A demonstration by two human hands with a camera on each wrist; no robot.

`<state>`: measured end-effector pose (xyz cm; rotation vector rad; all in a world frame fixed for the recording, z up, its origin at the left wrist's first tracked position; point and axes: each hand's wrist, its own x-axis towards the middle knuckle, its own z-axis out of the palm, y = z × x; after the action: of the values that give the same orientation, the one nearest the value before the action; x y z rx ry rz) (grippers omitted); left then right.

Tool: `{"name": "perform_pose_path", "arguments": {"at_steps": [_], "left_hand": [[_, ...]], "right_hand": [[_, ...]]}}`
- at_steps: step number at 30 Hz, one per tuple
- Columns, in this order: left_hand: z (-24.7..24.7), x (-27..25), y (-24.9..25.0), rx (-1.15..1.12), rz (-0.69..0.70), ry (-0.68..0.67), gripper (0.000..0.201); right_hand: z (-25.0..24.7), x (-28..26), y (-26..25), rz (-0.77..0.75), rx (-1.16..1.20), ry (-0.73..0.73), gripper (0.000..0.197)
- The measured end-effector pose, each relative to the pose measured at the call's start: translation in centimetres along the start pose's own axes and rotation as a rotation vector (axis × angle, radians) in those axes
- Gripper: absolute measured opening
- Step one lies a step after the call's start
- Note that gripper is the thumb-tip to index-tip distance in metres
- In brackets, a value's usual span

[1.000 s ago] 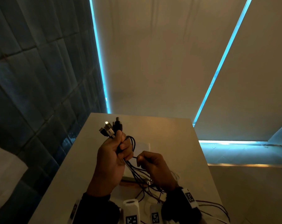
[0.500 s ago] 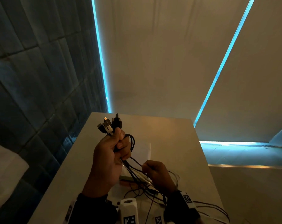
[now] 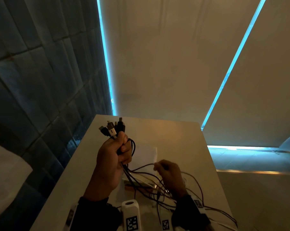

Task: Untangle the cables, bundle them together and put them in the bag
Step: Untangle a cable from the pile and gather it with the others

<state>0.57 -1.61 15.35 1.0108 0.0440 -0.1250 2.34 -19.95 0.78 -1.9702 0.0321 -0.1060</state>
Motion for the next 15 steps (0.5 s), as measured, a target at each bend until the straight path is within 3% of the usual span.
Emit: {"name": "perform_pose_path", "arguments": {"at_steps": [5,12,15], "left_hand": [[0.4,-0.1,-1.3,0.115,-0.045,0.087,0.031],[0.6,-0.2,-1.4,0.169,-0.083,0.206,0.029],[0.8,-0.6,-1.4,0.177,-0.131,0.198,0.031]], "right_hand": [[-1.3,-0.3,-7.7,-0.191,0.273,0.056,0.021],[-1.6,-2.8,-12.7,-0.369,0.521,-0.183,0.023],[-1.2,-2.5,-12.7,-0.39,0.52,-0.18,0.021]]}}
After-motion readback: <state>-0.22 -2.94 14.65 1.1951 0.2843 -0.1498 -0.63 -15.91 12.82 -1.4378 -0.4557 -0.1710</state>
